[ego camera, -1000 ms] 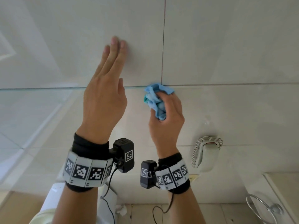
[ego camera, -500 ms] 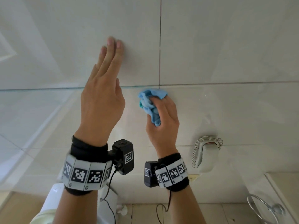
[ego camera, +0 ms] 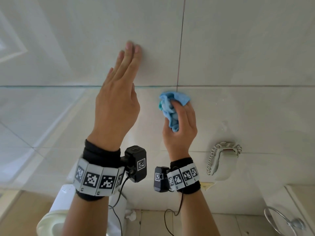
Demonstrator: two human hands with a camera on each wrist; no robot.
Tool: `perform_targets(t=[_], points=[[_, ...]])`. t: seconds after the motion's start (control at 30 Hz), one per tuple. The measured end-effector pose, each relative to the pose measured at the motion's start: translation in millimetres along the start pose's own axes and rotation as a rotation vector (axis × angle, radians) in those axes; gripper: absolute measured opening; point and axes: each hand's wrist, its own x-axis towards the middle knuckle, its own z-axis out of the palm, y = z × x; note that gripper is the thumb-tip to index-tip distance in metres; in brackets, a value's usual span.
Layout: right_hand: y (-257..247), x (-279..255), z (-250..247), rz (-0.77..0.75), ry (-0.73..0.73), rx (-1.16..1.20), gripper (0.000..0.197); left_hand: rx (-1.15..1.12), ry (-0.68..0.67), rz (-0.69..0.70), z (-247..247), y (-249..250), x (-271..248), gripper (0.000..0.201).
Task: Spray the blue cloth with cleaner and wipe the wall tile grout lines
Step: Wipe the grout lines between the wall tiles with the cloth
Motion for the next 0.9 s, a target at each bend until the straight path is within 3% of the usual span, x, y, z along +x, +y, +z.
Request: perform_targets(t=[0.2, 0.33, 0.53, 0.6, 0.73, 0.9], points=[[28, -66, -5, -0.051, -0.102, -0.085, 0.042, 0.014, -0.014, 0.003, 2, 2, -4, 0.082], [17, -53, -7, -0.014, -0.121, -0.097, 0.042, 0.011, -0.008, 0.055, 0, 0, -7, 0.080], [12, -15, -2, 0.084, 0.008, 0.018, 0.032, -0.064, 0.481, -0.130, 34, -5, -48, 0.057], [21, -36, 0, 0.052, -0.013, -0.006, 0.038, -0.104, 0.436, -0.294, 57, -17, -68, 0.066], [36, -75, 0, -0.030, -0.117, -0.054, 0.043, -0.181, 0.217, -0.662, 87, -41, -91, 0.108], [31, -66, -6, -0.060, -0.156, -0.064, 0.042, -0.308, 0.137, -0.732, 99, -54, -96, 0.132]])
